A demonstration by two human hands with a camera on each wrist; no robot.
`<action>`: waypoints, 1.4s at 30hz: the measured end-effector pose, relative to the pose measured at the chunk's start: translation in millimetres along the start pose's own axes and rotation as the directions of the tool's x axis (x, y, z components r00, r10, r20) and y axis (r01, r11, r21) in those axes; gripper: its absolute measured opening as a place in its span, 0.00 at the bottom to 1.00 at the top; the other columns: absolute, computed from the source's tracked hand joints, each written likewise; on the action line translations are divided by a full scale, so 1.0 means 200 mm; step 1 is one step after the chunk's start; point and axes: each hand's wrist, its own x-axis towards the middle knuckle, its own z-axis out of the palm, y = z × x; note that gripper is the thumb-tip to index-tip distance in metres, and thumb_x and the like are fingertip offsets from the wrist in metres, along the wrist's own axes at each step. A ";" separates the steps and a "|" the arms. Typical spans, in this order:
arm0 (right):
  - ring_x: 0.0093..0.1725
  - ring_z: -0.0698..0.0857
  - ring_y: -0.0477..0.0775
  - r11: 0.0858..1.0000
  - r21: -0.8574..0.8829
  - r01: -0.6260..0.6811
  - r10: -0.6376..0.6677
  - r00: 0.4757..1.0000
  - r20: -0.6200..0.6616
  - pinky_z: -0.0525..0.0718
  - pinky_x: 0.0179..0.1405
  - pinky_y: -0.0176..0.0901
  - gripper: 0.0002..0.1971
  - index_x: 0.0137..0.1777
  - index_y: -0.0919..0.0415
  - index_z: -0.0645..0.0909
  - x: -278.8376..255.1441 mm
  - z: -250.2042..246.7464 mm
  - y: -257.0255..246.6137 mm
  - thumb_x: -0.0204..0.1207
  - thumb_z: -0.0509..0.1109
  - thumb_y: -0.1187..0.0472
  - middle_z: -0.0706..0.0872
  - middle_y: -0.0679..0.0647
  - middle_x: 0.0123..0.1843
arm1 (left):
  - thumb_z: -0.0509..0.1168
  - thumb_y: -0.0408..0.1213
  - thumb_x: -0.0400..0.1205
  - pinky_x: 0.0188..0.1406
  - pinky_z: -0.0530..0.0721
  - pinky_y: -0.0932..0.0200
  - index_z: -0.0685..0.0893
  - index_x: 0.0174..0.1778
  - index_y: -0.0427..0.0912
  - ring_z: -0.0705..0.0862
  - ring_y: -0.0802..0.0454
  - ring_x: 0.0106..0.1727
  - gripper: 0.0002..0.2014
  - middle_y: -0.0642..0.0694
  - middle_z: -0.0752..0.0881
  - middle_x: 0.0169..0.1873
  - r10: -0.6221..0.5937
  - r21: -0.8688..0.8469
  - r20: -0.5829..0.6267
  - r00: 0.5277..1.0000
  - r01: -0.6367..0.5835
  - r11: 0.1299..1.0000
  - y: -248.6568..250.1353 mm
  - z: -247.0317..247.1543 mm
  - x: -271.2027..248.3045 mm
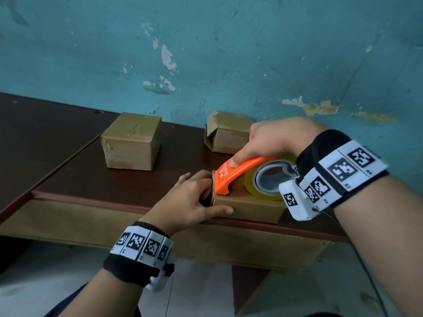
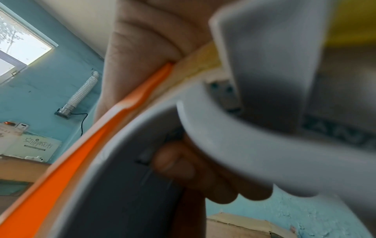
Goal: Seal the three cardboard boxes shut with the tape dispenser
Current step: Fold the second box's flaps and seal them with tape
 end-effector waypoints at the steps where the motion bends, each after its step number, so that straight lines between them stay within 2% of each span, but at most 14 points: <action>1: 0.46 0.88 0.56 1.000 0.004 -0.003 0.003 1.000 0.003 0.87 0.58 0.57 0.32 0.47 0.52 0.80 0.00 0.00 0.00 0.63 0.77 0.23 0.87 0.52 0.47 | 0.75 0.71 0.73 0.76 0.77 0.45 0.83 0.41 0.47 0.79 0.64 0.69 0.28 0.62 0.77 0.70 0.007 -0.058 -0.025 1.000 -0.008 0.998 0.00 0.00 0.00; 3: 0.45 0.89 0.56 1.000 0.011 0.000 -0.001 1.000 0.011 0.88 0.57 0.58 0.32 0.46 0.53 0.82 0.00 0.00 0.00 0.63 0.77 0.23 0.88 0.53 0.45 | 0.83 0.60 0.71 0.67 0.84 0.49 0.76 0.31 0.46 0.80 0.62 0.72 0.27 0.57 0.77 0.74 0.016 -0.168 -0.070 0.997 -0.028 0.985 0.01 0.00 0.00; 7: 0.45 0.89 0.56 1.000 0.018 0.001 -0.001 1.000 0.017 0.88 0.56 0.57 0.32 0.46 0.53 0.81 0.01 0.00 0.00 0.63 0.77 0.23 0.89 0.53 0.45 | 0.88 0.47 0.68 0.59 0.86 0.51 0.70 0.27 0.43 0.84 0.60 0.68 0.29 0.55 0.84 0.67 0.033 -0.264 -0.143 0.989 -0.070 0.962 0.03 0.00 0.02; 10: 0.46 0.89 0.55 1.000 0.008 0.002 -0.002 1.000 0.018 0.87 0.58 0.56 0.33 0.48 0.52 0.80 0.01 0.00 0.00 0.63 0.77 0.22 0.89 0.52 0.47 | 0.88 0.50 0.69 0.54 0.84 0.56 0.72 0.27 0.49 0.85 0.59 0.63 0.27 0.54 0.82 0.63 0.018 -0.254 -0.097 0.995 -0.043 0.966 0.02 -0.01 0.03; 13: 0.47 0.89 0.55 1.000 0.008 0.013 -0.013 0.999 0.039 0.87 0.60 0.57 0.34 0.47 0.52 0.81 0.01 -0.02 0.01 0.62 0.77 0.22 0.89 0.52 0.48 | 0.86 0.51 0.72 0.56 0.83 0.63 0.84 0.32 0.60 0.85 0.56 0.60 0.15 0.52 0.79 0.61 0.025 -0.271 -0.012 1.000 -0.027 0.962 0.02 -0.03 0.04; 14: 0.46 0.90 0.56 1.000 0.015 0.018 -0.019 0.998 0.056 0.88 0.60 0.58 0.35 0.46 0.54 0.85 0.02 -0.03 0.02 0.60 0.77 0.21 0.90 0.53 0.47 | 0.85 0.53 0.72 0.58 0.84 0.59 0.88 0.37 0.57 0.85 0.55 0.61 0.12 0.50 0.78 0.61 0.020 -0.283 0.006 1.000 -0.017 0.959 0.02 -0.03 0.04; 16: 0.46 0.92 0.56 1.000 0.026 0.007 -0.010 0.995 0.095 0.88 0.61 0.58 0.37 0.43 0.54 0.91 0.01 -0.05 0.04 0.56 0.76 0.19 0.93 0.53 0.44 | 0.83 0.58 0.71 0.62 0.85 0.49 0.89 0.43 0.40 0.84 0.53 0.63 0.23 0.48 0.77 0.61 0.015 -0.268 0.002 1.000 -0.014 0.963 0.01 -0.03 0.04; 18: 0.46 0.93 0.57 0.999 0.032 -0.006 0.003 0.994 0.112 0.89 0.60 0.58 0.40 0.42 0.55 0.93 0.00 -0.06 0.06 0.51 0.75 0.17 0.94 0.52 0.42 | 0.82 0.58 0.72 0.62 0.84 0.47 0.88 0.44 0.33 0.84 0.52 0.64 0.27 0.46 0.77 0.61 0.012 -0.263 0.006 1.000 -0.010 0.965 0.00 -0.02 0.04; 22: 0.46 0.94 0.57 0.998 0.065 -0.003 -0.005 0.994 0.111 0.89 0.58 0.55 0.38 0.43 0.57 0.93 0.00 -0.05 0.10 0.55 0.76 0.19 0.94 0.53 0.42 | 0.84 0.47 0.76 0.60 0.82 0.62 0.88 0.42 0.53 0.83 0.53 0.63 0.10 0.47 0.77 0.60 0.038 -0.308 0.034 0.999 -0.026 0.951 0.04 -0.04 0.03; 25: 0.45 0.94 0.57 0.998 0.055 0.001 -0.008 0.992 0.125 0.90 0.57 0.55 0.37 0.43 0.57 0.93 0.00 -0.06 0.10 0.60 0.76 0.20 0.94 0.54 0.41 | 0.83 0.47 0.76 0.61 0.82 0.62 0.90 0.43 0.47 0.83 0.52 0.65 0.11 0.46 0.77 0.61 0.047 -0.282 0.026 0.999 -0.038 0.959 0.03 -0.04 0.03; 29: 0.44 0.93 0.55 1.000 0.000 -0.005 0.005 0.987 0.159 0.86 0.47 0.48 0.37 0.41 0.56 0.93 -0.01 -0.08 0.11 0.62 0.72 0.19 0.94 0.52 0.40 | 0.83 0.50 0.76 0.63 0.84 0.49 0.88 0.44 0.35 0.83 0.50 0.64 0.20 0.43 0.76 0.61 0.045 -0.278 0.035 0.998 -0.034 0.960 0.01 -0.02 0.04; 34: 0.43 0.94 0.55 1.000 -0.010 0.002 0.000 0.980 0.197 0.89 0.52 0.50 0.36 0.41 0.56 0.94 0.01 -0.08 0.11 0.65 0.72 0.20 0.94 0.51 0.37 | 0.82 0.53 0.76 0.63 0.84 0.47 0.89 0.44 0.39 0.82 0.48 0.64 0.19 0.44 0.76 0.61 0.049 -0.301 0.050 0.998 -0.032 0.953 0.02 -0.01 0.03; 37: 0.45 0.95 0.57 1.000 -0.010 -0.020 0.022 0.976 0.216 0.90 0.58 0.53 0.36 0.43 0.57 0.94 0.02 -0.09 0.13 0.64 0.72 0.20 0.95 0.52 0.40 | 0.82 0.54 0.75 0.59 0.85 0.49 0.87 0.40 0.38 0.83 0.48 0.60 0.21 0.43 0.76 0.59 0.047 -0.289 0.036 0.998 -0.034 0.957 0.02 -0.02 0.04; 42: 0.46 0.95 0.56 1.000 -0.026 -0.017 0.023 0.978 0.209 0.90 0.58 0.53 0.38 0.44 0.56 0.94 -0.01 -0.09 0.17 0.65 0.69 0.18 0.95 0.52 0.41 | 0.83 0.47 0.75 0.51 0.81 0.63 0.85 0.37 0.42 0.83 0.55 0.53 0.16 0.45 0.75 0.57 0.040 -0.281 0.036 0.999 -0.028 0.959 0.04 -0.02 0.03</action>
